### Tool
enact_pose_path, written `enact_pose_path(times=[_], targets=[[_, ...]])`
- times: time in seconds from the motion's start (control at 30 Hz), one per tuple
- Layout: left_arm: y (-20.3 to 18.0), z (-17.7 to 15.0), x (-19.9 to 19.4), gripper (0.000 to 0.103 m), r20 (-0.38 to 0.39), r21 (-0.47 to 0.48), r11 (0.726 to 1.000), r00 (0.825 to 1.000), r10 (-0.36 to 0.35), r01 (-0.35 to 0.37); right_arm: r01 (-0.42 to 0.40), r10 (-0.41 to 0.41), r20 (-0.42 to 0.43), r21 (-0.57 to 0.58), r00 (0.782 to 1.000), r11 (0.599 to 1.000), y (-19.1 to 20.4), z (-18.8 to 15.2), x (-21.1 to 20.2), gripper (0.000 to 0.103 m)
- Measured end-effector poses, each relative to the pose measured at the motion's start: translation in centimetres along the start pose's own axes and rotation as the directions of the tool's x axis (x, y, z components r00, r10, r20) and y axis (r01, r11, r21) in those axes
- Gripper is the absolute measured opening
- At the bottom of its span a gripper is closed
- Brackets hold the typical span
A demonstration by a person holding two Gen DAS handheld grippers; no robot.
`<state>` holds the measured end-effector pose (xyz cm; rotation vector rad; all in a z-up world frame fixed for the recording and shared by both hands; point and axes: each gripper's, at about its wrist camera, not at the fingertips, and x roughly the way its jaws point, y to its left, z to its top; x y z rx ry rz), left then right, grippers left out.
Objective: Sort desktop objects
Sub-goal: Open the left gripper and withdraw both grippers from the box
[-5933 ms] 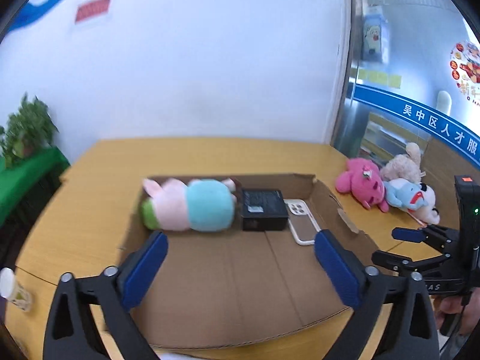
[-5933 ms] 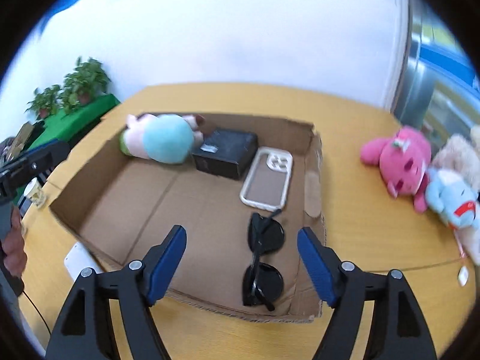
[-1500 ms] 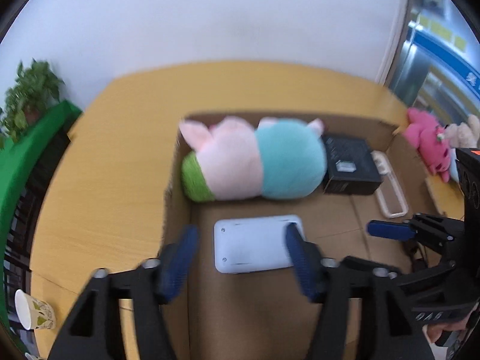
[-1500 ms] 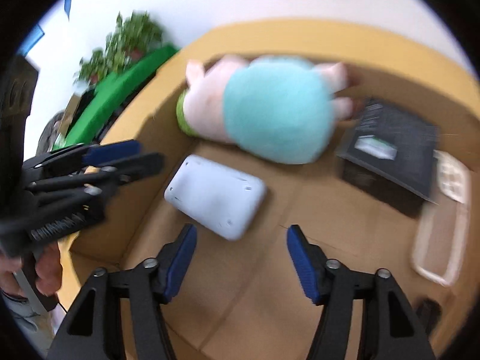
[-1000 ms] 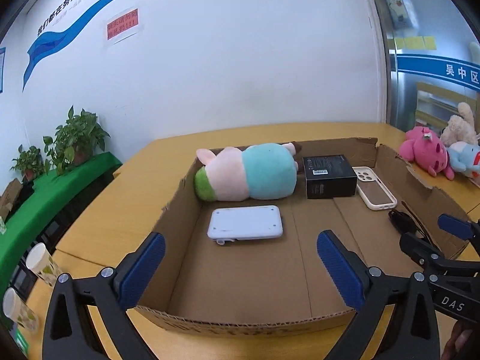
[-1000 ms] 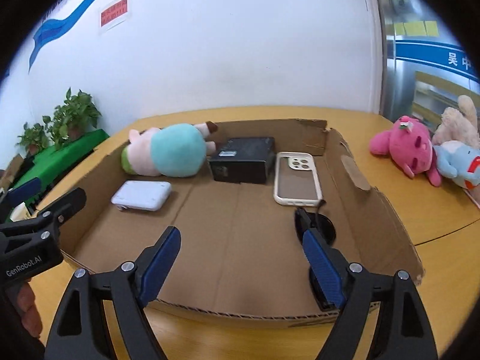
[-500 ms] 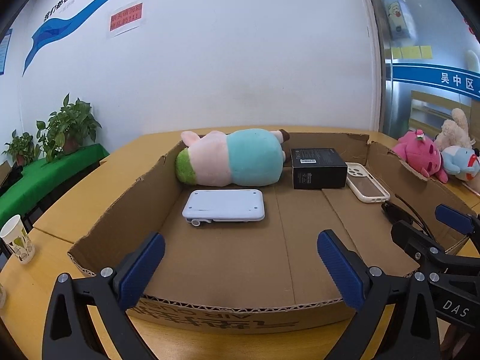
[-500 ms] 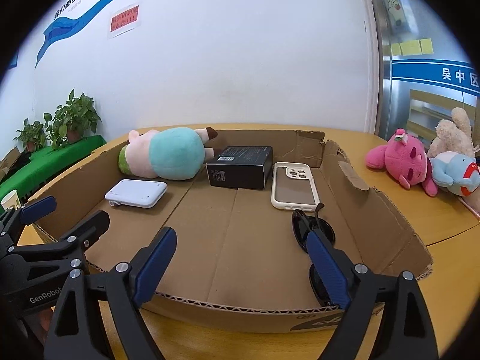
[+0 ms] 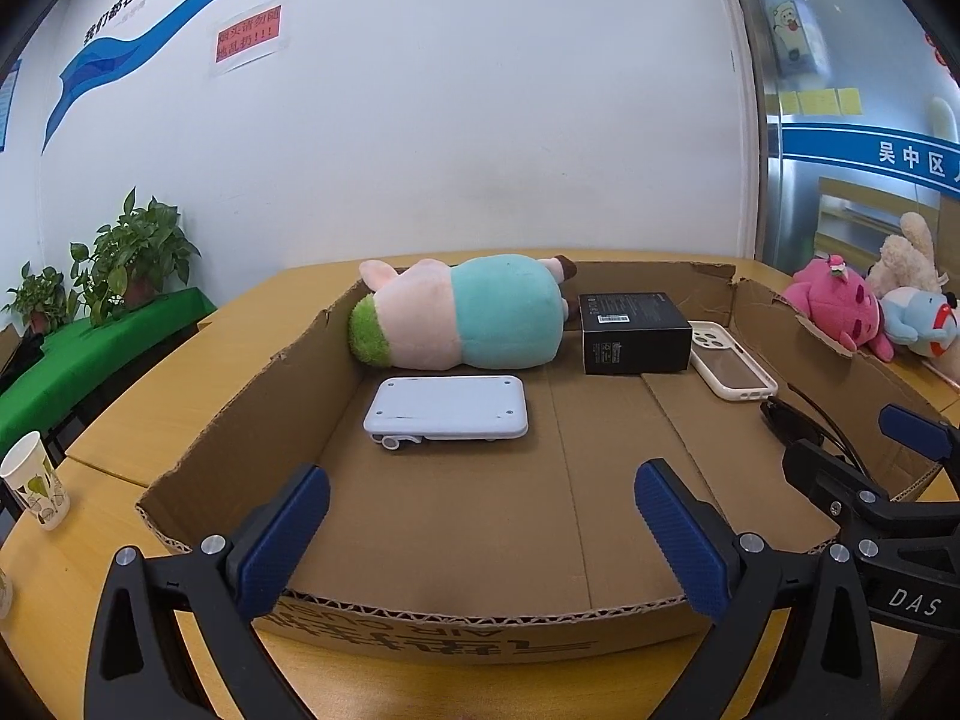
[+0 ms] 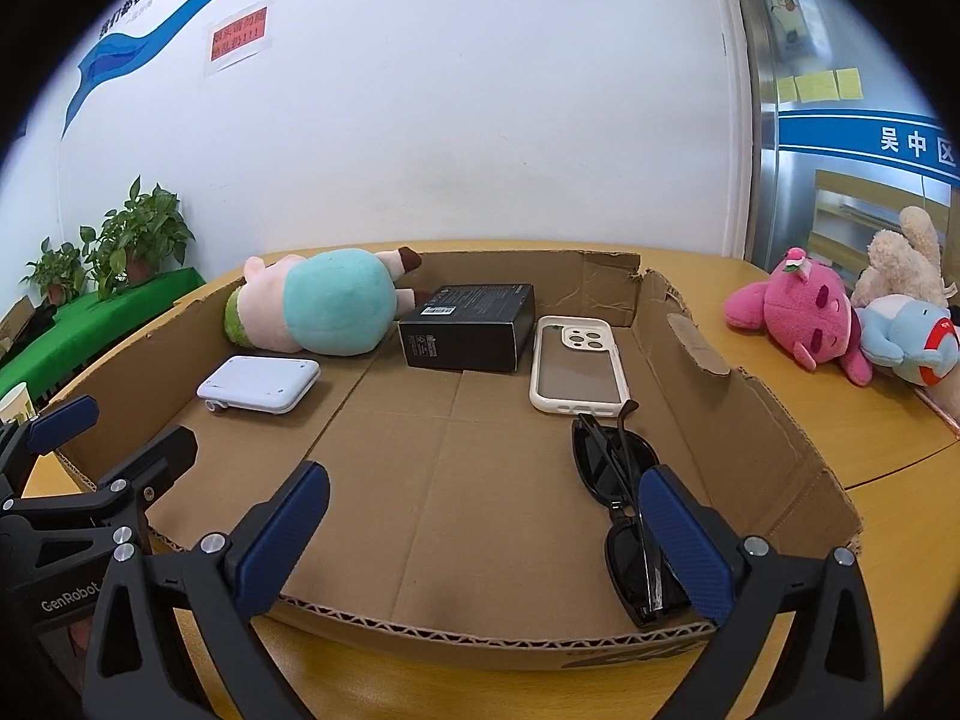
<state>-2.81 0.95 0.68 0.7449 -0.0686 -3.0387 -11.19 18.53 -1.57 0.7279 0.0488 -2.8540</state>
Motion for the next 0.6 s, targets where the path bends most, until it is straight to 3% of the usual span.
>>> enact_pose_path(times=[0.6], targets=[[-0.15,-0.06,-0.04,0.103,0.000,0.000,1.000,1.000,0.002,-0.002,-0.001,0.001,-0.002,0.000,1.000,1.000,-0.03,-0.02,-0.05,0.103]])
